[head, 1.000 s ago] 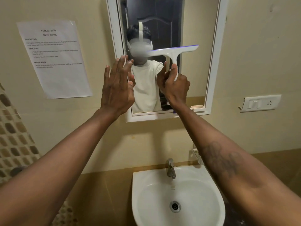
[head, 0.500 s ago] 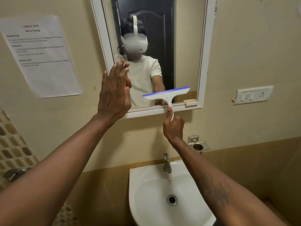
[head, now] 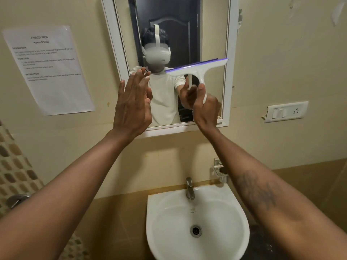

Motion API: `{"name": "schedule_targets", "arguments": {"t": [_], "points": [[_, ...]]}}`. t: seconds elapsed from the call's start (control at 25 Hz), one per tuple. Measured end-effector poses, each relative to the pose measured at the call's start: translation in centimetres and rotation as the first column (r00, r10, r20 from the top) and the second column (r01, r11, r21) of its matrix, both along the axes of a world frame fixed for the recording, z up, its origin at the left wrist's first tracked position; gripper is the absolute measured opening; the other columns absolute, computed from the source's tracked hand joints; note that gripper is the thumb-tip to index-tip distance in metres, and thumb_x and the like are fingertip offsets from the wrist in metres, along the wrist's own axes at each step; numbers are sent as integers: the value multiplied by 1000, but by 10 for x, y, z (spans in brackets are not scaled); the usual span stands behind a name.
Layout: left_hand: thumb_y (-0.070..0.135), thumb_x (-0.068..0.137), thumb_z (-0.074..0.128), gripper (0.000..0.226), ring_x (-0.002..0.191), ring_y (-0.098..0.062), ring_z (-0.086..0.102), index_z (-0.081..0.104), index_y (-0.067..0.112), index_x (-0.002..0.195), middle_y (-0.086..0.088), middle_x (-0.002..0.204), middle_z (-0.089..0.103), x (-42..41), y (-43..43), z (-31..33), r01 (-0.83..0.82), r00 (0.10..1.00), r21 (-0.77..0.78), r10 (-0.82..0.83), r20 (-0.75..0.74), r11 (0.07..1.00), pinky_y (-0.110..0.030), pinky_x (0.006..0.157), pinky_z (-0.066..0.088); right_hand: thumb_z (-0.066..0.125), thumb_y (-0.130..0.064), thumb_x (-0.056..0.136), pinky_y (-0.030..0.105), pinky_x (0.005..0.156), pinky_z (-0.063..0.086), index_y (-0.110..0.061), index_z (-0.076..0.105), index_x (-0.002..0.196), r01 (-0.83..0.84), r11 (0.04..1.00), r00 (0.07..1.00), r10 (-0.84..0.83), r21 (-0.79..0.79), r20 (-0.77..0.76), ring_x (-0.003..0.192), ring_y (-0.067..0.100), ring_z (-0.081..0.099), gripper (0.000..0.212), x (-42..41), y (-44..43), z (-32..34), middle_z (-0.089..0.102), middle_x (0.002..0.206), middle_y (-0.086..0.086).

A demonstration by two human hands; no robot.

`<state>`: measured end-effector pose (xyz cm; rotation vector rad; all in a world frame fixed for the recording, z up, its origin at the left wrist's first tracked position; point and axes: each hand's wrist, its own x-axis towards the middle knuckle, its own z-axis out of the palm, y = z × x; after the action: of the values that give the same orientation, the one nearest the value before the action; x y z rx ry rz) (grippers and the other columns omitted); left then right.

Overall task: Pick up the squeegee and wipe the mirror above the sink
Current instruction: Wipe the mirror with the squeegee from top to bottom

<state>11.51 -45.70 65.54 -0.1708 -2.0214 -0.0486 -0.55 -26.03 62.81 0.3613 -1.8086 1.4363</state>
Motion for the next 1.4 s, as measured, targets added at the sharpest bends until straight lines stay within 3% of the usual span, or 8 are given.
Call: {"name": "schedule_targets", "arguments": {"t": [0.16, 0.36, 0.44, 0.56, 0.8, 1.04, 1.24, 1.4], "points": [[1, 89, 57, 71, 161, -28, 21, 38, 11, 157, -10, 172, 26, -5, 7, 5, 3, 1000, -13, -4, -17, 1000, -54, 132, 13, 35, -52, 109, 7, 48, 33, -28, 61, 65, 47, 999, 997, -48, 17, 62, 52, -6, 53, 56, -15, 6, 19, 50, 51, -16], [1, 89, 56, 70, 161, -30, 22, 37, 11, 156, -10, 171, 26, -10, 12, 0, 2, 1000, -17, -2, -17, 1000, -55, 131, 14, 31, -55, 109, 2, 56, 35, -17, 78, 87, -29, 1000, 987, 28, 4, 155, 62, 4, 55, 64, -20, 4, -36, 71, 72, -5], [2, 90, 55, 71, 161, -30, 20, 36, 11, 157, -10, 172, 24, -10, 12, -5, -4, 1000, -23, 4, 0, 1000, -55, 132, 13, 31, -56, 108, 4, 54, 36, -19, 70, 74, -26, 1000, 981, 27, -10, 192, 57, 0, 53, 63, -15, 3, -54, 64, 62, -10], [2, 91, 53, 70, 162, -30, 18, 36, 11, 158, -10, 173, 23, -8, 13, -12, 1, 1000, -13, -1, 20, 1000, -53, 132, 11, 33, -56, 108, 16, 51, 37, -22, 58, 62, -34, 999, 971, 42, -39, 237, 56, 5, 57, 63, -8, 2, -76, 57, 56, -9], [3, 89, 54, 70, 161, -31, 20, 35, 12, 157, -12, 171, 25, 2, 14, -20, 15, 1000, 1, -15, 21, 1000, -54, 132, 12, 32, -60, 106, 40, 58, 54, -6, 62, 68, -128, 987, 958, 147, -95, 246, 57, 16, 64, 73, 3, 4, -113, 65, 60, 5], [1, 87, 56, 71, 160, -31, 23, 37, 11, 155, -13, 170, 29, 13, 10, -29, 9, 999, 11, -10, 32, 1000, -60, 129, 17, 34, -60, 106, 32, 45, 36, -17, 45, 50, -94, 989, 925, 128, -111, 357, 40, 8, 48, 72, 13, 2, -137, 48, 41, -8], [2, 88, 57, 69, 160, -29, 23, 39, 10, 155, -12, 170, 29, 18, 9, -34, -6, 999, 19, 5, 46, 1000, -56, 131, 15, 29, -71, 100, 29, 51, 29, -18, 49, 55, -85, 996, 886, 83, -15, 457, 55, 18, 55, 73, 27, 9, -151, 55, 53, -3], [3, 88, 54, 70, 161, -28, 22, 39, 11, 156, -11, 170, 29, 25, 13, -38, 11, 999, 42, -13, 47, 999, -54, 131, 14, 24, -77, 96, 36, 61, 37, -16, 54, 66, -49, 995, 872, 1, 85, 489, 74, 35, 57, 75, 39, 10, -144, 64, 75, 10]]}}
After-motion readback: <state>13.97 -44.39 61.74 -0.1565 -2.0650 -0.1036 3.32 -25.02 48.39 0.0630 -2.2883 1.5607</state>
